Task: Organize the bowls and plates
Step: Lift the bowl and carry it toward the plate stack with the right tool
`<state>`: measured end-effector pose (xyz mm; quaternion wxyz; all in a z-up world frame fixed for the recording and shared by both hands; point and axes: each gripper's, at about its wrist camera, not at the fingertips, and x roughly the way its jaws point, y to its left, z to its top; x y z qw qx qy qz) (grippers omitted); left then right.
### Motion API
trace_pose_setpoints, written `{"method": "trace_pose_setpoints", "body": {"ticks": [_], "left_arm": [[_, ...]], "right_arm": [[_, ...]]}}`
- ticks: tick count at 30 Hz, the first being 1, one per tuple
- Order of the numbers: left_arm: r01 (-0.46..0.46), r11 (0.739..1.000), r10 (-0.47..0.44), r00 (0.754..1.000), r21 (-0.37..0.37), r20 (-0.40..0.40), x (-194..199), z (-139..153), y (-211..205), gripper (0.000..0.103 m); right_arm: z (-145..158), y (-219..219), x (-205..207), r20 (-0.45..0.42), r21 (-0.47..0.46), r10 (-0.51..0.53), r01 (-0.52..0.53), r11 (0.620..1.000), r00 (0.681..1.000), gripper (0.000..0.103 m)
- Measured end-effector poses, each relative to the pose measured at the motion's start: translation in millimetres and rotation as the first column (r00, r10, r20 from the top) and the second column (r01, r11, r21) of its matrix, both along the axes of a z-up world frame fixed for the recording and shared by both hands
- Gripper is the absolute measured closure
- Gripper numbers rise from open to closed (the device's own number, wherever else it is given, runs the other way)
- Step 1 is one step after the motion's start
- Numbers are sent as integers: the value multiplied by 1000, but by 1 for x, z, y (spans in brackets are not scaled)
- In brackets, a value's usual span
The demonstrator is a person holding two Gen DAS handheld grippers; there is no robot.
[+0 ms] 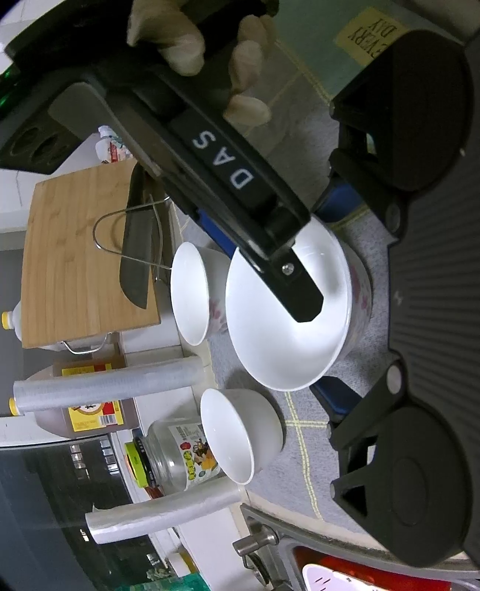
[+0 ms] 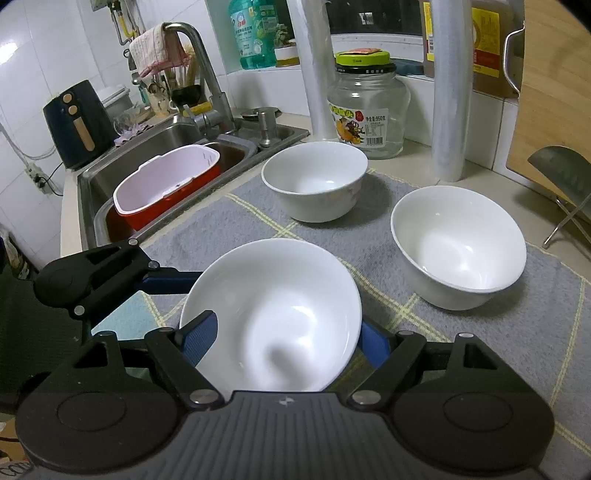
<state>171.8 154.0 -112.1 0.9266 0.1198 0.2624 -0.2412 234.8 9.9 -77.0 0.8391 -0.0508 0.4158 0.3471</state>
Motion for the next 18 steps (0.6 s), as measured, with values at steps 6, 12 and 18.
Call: {"method": "trace_pose_setpoints", "body": {"ticks": [6, 12, 18], "left_arm": [[19, 1000, -19, 1000, -2, -8, -1, 5, -1, 13], [55, 998, -55, 998, -1, -5, -4, 10, -9, 13], [88, 996, -88, 996, -6, 3, -9, 15, -20, 13]], "right_arm": [[3, -7, -3, -19, 5, -8, 8, 1000, 1000, 17], [8, -20, -10, -25, 15, -36, 37, 999, 999, 17], [14, -32, -22, -14, 9, -72, 73, 997, 997, 17]]}}
